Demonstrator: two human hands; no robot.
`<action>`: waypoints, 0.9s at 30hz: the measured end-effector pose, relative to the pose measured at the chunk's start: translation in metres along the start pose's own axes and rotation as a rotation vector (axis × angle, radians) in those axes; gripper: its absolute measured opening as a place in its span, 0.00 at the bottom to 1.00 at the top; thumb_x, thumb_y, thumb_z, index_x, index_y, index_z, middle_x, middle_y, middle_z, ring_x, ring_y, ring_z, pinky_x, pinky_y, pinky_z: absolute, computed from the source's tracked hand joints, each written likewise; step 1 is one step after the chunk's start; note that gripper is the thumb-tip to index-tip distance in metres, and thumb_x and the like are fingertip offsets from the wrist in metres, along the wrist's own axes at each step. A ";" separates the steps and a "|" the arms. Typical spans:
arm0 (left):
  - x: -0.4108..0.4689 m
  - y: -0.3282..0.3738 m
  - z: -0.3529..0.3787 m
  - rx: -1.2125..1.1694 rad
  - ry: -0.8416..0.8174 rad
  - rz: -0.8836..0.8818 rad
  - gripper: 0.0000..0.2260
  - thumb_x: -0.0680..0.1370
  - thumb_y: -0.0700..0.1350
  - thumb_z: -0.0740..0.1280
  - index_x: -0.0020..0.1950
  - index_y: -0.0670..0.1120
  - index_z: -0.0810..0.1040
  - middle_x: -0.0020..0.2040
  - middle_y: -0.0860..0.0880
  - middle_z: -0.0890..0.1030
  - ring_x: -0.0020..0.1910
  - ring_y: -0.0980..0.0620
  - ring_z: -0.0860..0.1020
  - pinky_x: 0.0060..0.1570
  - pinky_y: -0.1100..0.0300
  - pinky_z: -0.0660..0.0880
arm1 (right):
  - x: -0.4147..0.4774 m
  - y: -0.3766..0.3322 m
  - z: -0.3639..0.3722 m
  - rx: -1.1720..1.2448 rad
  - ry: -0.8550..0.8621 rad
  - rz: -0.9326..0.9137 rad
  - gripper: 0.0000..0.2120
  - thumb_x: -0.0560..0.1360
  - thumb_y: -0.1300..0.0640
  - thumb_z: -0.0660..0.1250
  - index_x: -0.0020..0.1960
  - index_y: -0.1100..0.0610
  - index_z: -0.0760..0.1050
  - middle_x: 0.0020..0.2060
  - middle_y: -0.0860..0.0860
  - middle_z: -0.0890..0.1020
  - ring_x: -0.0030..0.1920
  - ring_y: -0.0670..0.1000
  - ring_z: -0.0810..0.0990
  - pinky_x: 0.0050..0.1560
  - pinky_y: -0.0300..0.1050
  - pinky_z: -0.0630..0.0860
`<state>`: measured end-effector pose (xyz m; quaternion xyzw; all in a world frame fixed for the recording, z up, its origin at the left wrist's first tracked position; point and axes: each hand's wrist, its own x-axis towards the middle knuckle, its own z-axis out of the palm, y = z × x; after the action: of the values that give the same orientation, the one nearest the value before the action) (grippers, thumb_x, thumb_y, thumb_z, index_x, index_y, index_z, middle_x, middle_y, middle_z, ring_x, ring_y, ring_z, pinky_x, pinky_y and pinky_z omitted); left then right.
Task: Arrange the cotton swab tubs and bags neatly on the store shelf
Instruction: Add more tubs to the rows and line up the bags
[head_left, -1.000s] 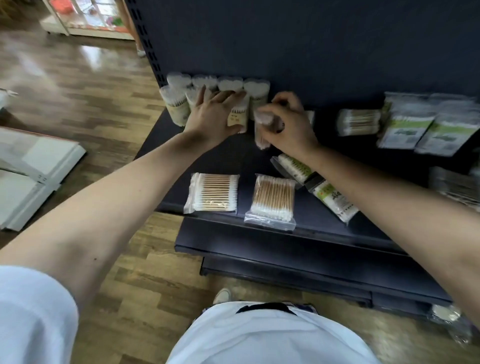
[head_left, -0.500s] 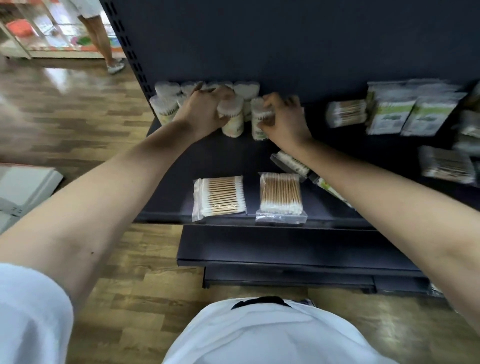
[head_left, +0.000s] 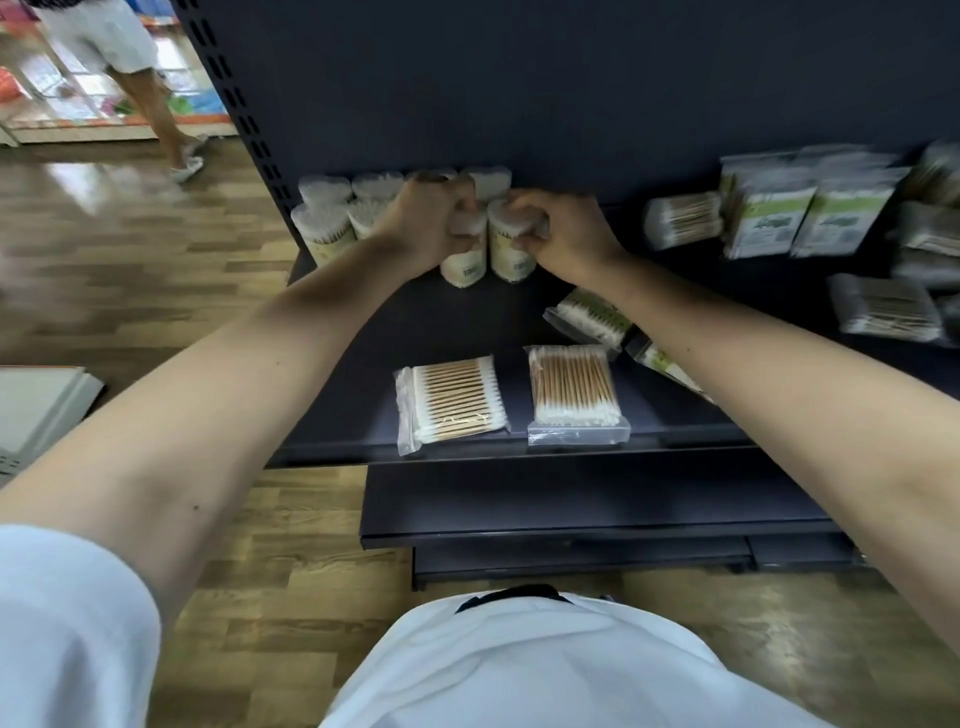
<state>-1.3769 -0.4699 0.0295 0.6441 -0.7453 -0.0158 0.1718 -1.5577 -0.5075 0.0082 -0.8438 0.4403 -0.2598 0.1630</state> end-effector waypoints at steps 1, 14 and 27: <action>0.000 -0.003 -0.002 0.003 -0.014 0.007 0.17 0.71 0.46 0.73 0.55 0.41 0.74 0.55 0.41 0.77 0.55 0.43 0.74 0.51 0.55 0.69 | -0.001 0.000 0.001 0.008 -0.008 -0.002 0.20 0.71 0.58 0.71 0.62 0.54 0.75 0.59 0.53 0.79 0.59 0.53 0.77 0.60 0.46 0.71; -0.008 -0.026 -0.004 0.120 0.055 -0.001 0.21 0.70 0.52 0.73 0.60 0.46 0.76 0.63 0.47 0.75 0.64 0.43 0.69 0.66 0.51 0.60 | 0.000 -0.003 0.026 0.105 0.070 -0.088 0.16 0.73 0.64 0.66 0.61 0.62 0.73 0.67 0.54 0.72 0.68 0.53 0.70 0.61 0.27 0.58; -0.015 -0.042 0.005 -0.018 0.096 -0.073 0.20 0.73 0.53 0.70 0.64 0.54 0.75 0.70 0.51 0.68 0.69 0.44 0.63 0.69 0.49 0.59 | 0.005 -0.013 0.039 0.003 0.068 -0.032 0.22 0.77 0.63 0.60 0.70 0.62 0.63 0.72 0.57 0.64 0.73 0.55 0.62 0.67 0.58 0.64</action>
<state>-1.3366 -0.4632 0.0109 0.6694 -0.7118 0.0022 0.2126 -1.5239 -0.5031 -0.0155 -0.8413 0.4315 -0.2916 0.1449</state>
